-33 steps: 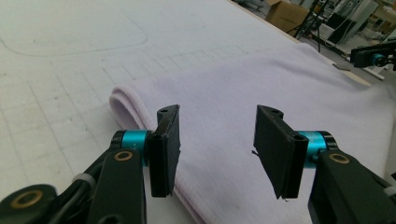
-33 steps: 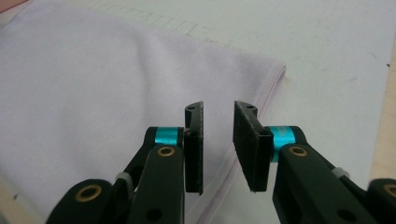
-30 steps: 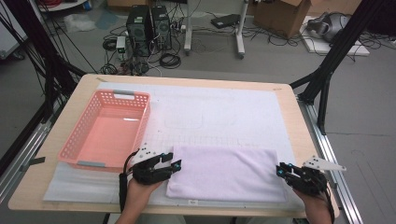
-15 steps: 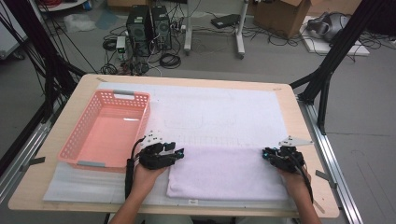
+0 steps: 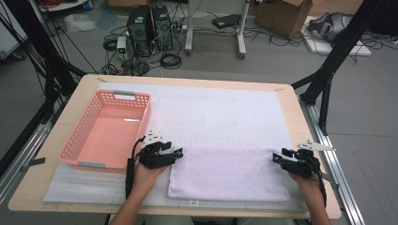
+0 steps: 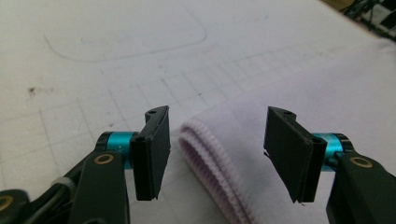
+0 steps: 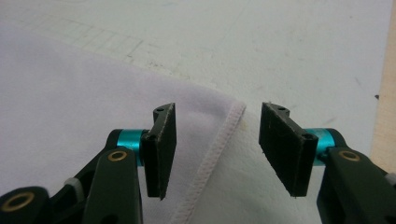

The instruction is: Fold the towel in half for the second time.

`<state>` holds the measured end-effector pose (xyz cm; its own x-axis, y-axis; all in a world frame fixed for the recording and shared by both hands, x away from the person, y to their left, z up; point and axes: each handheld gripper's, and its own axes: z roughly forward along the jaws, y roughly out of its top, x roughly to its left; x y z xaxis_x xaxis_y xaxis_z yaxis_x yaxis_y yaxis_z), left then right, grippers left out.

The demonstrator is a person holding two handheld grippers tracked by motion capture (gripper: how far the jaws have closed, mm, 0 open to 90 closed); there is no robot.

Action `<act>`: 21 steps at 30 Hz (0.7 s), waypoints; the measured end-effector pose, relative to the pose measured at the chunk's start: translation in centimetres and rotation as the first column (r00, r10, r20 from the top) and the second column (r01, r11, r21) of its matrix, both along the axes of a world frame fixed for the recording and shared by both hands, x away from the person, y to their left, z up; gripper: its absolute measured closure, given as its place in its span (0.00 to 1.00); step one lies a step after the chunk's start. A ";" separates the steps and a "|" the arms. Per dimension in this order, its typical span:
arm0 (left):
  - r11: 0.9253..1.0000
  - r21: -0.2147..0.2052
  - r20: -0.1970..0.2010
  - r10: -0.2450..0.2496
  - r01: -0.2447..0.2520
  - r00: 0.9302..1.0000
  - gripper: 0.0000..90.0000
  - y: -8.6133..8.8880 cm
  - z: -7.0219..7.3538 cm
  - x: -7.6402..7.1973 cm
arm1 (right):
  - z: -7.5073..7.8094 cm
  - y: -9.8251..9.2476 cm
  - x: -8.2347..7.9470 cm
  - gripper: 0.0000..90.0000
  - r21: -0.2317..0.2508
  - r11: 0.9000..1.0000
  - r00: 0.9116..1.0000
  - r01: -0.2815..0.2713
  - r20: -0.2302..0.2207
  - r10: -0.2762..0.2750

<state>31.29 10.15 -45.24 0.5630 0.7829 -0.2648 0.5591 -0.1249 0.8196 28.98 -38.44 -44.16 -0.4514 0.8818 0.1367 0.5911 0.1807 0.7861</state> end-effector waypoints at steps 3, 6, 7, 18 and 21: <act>1.000 0.006 -0.034 0.008 -0.008 0.999 0.48 0.0 -0.1 0.3 | -0.6 0.7 0.5 0.52 -0.054 0.998 0.999 -0.011 -0.032 0.009; 0.999 0.043 -0.049 -0.019 0.021 0.999 0.50 -0.5 -0.1 0.5 | -0.8 0.5 0.7 0.55 -0.029 1.000 0.999 -0.007 -0.047 0.006; 0.998 0.051 -0.045 -0.024 0.026 0.999 0.51 -0.6 -0.1 0.5 | -0.8 0.5 0.7 0.56 -0.024 1.000 0.999 -0.006 -0.049 0.005; 0.994 0.068 -0.042 -0.083 0.086 0.996 0.84 -0.9 -0.1 0.3 | -0.4 1.1 0.5 0.88 -0.043 0.997 0.996 -0.069 -0.055 0.067; 0.994 0.065 -0.044 -0.085 0.088 0.995 0.85 -0.9 -0.1 0.3 | -0.4 1.0 0.5 0.89 -0.042 0.996 0.996 -0.073 -0.045 0.071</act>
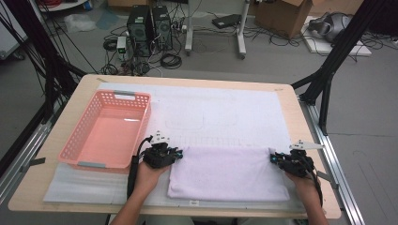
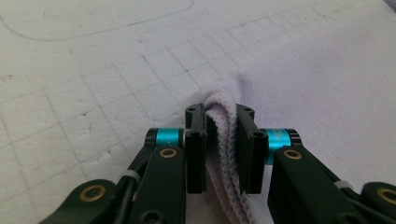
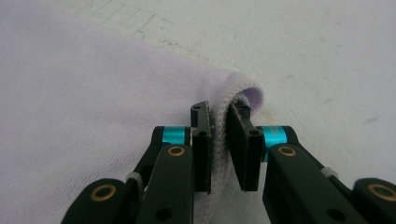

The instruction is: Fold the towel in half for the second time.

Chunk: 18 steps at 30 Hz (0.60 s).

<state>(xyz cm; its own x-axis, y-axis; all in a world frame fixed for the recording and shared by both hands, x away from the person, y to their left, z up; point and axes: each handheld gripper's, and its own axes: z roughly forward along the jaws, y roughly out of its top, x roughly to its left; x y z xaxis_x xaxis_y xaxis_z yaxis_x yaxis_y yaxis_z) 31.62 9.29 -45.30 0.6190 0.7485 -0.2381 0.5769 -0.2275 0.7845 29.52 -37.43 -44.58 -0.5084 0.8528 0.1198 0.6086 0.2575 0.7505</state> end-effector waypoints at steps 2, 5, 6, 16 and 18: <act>1.000 -0.003 -0.001 0.000 0.000 1.000 0.85 0.0 0.0 0.0 | 0.0 -0.1 0.0 0.90 0.011 1.000 1.000 0.001 -0.005 -0.001; 1.000 -0.019 0.004 0.007 -0.007 1.000 0.87 0.1 0.1 0.0 | -0.1 -0.2 0.0 0.92 0.026 1.000 1.000 0.004 0.002 -0.004; 1.000 -0.026 0.007 0.015 -0.014 1.000 0.87 0.1 0.2 0.1 | 0.0 -0.3 0.0 0.93 0.033 0.999 1.000 0.008 0.001 -0.009; 0.992 -0.099 0.085 0.082 -0.073 0.993 0.89 0.0 1.9 2.0 | 1.5 -0.9 0.5 0.93 0.034 0.998 0.990 0.058 0.124 -0.062; 0.993 -0.091 0.107 0.086 -0.077 0.991 0.89 -0.3 2.4 2.7 | 1.8 -1.0 0.9 0.93 0.035 0.997 0.988 0.074 0.135 -0.078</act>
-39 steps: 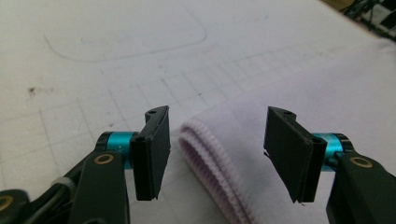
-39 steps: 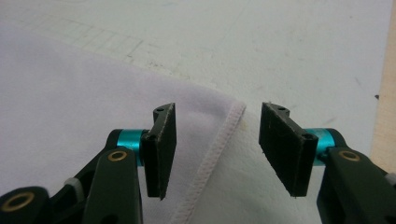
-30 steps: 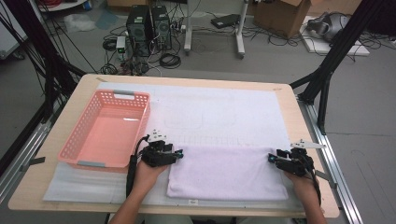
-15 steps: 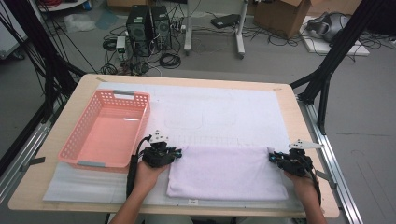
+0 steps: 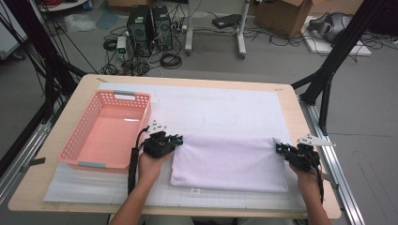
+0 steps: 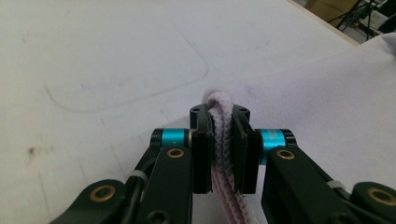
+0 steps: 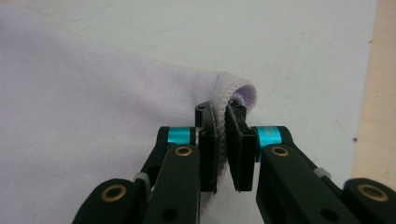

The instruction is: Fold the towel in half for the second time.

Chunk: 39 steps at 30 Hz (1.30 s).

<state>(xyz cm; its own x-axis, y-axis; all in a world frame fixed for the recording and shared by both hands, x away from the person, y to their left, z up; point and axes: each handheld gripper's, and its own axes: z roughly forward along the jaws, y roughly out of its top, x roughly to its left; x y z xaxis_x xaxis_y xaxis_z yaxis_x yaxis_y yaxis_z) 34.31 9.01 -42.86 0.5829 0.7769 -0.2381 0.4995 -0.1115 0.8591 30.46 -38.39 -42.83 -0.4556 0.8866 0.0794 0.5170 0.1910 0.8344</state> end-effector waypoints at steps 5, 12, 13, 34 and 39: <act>1.000 0.007 0.012 0.026 -0.026 1.000 0.89 -0.3 0.8 2.1 | 0.2 0.0 1.7 0.93 0.006 1.000 1.000 0.027 0.013 -0.028; 0.997 0.026 0.008 0.072 -0.072 0.997 0.77 -0.5 0.0 2.8 | 0.5 1.0 3.9 0.80 -0.022 0.996 0.996 0.082 0.035 -0.081; 0.997 0.016 0.021 0.069 -0.069 0.997 0.72 -0.5 0.0 2.5 | 0.5 1.1 3.9 0.69 -0.017 0.995 0.995 0.099 0.034 -0.098; 0.997 0.067 -0.102 -0.034 0.041 0.994 0.75 0.9 -2.4 -5.6 | -1.5 0.5 -4.4 0.80 -0.050 0.997 0.994 -0.054 -0.102 0.049; 0.998 0.039 -0.064 -0.050 0.052 0.997 0.73 1.6 -2.3 -7.2 | -1.1 -0.1 -6.1 0.76 -0.056 0.998 0.998 0.006 -0.067 -0.010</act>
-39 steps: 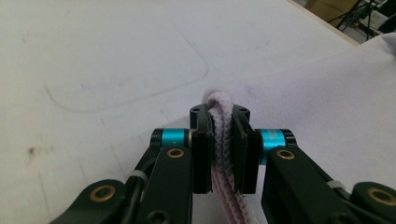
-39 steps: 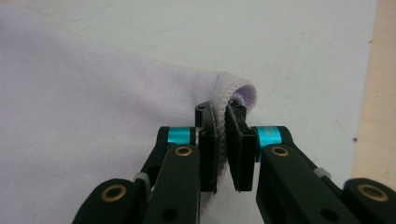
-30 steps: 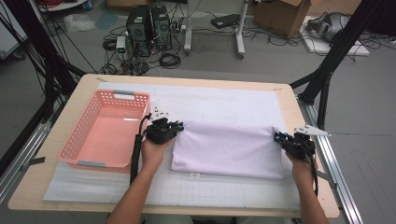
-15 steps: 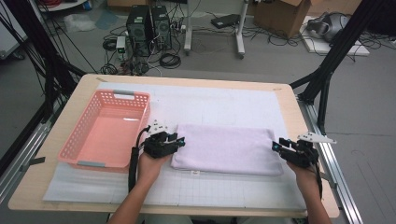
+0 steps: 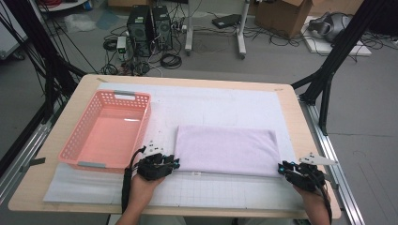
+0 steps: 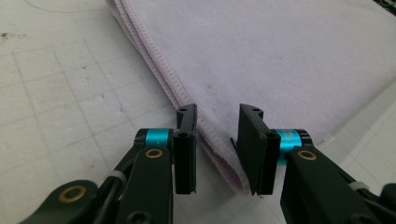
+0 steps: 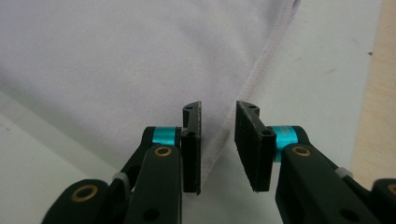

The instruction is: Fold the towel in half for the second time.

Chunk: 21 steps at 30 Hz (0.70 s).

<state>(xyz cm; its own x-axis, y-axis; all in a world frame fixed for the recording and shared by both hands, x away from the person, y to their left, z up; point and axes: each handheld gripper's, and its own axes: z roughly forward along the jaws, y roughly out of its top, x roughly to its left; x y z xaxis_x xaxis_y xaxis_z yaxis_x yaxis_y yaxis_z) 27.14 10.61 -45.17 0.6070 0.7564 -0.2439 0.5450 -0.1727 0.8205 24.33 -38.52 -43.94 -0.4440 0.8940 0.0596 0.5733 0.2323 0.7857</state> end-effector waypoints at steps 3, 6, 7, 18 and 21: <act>0.999 -0.039 0.035 -0.007 0.008 0.999 0.62 0.4 0.2 -0.7 | 0.9 -0.4 -1.3 0.73 0.061 0.998 0.999 0.006 0.051 -0.009; 0.998 -0.068 0.062 -0.007 0.011 0.998 0.53 0.5 0.4 -1.1 | 1.5 -0.4 -2.0 0.71 0.072 0.997 0.996 -0.001 0.088 -0.005; 0.996 -0.091 0.099 -0.009 0.018 0.995 0.50 0.5 0.7 -1.4 | 1.8 -0.4 -2.4 0.66 0.071 0.997 0.993 -0.008 0.115 0.000; 0.989 -0.150 0.173 0.023 0.004 0.985 0.22 0.1 1.4 -1.4 | 2.0 -0.3 -3.3 0.33 0.093 0.996 0.990 0.001 0.137 -0.014; 0.991 -0.131 0.174 0.026 -0.003 0.984 0.22 0.2 1.3 -1.6 | 1.8 -0.3 -3.1 0.27 0.084 0.996 0.989 -0.003 0.150 -0.010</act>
<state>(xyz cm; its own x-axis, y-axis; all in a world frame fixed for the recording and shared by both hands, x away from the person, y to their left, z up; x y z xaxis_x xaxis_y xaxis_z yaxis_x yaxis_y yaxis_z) 25.56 10.83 -43.82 0.6382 0.7343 -0.2314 0.3922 -0.0515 0.9184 21.25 -38.86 -42.15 -0.4505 0.8902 0.0675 0.4482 0.1601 0.8795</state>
